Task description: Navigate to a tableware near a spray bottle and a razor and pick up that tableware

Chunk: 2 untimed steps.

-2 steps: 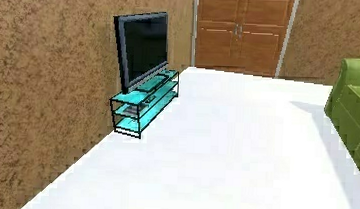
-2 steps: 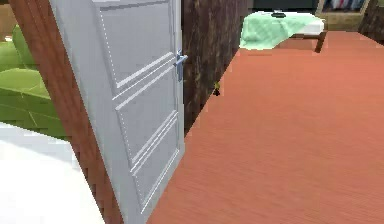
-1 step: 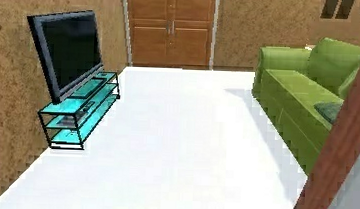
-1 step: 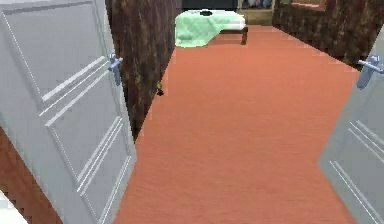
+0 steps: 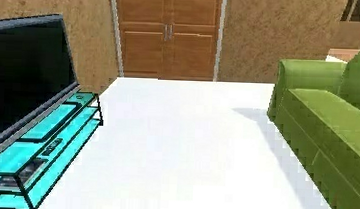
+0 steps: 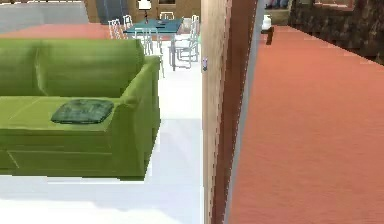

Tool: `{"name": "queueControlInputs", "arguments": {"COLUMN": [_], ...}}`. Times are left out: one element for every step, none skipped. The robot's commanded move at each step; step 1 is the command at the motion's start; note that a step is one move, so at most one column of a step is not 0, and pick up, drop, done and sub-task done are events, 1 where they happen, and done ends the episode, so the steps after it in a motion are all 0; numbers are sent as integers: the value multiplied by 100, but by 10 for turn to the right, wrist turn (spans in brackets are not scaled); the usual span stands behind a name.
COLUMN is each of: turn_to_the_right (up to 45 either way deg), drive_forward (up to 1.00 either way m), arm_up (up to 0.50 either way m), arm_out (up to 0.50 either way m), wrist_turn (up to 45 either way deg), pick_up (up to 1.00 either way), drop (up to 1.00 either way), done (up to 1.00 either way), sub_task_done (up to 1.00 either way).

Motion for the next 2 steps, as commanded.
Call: {"name": "queueControlInputs", "arguments": {"turn_to_the_right": [330,0], "drive_forward": [0,5], "arm_up": [0,0], "arm_out": [0,0], "wrist_turn": [0,0], "pick_up": [0,0], "drop": [0,0], "done": [0,0], "sub_task_done": [0,0]}}
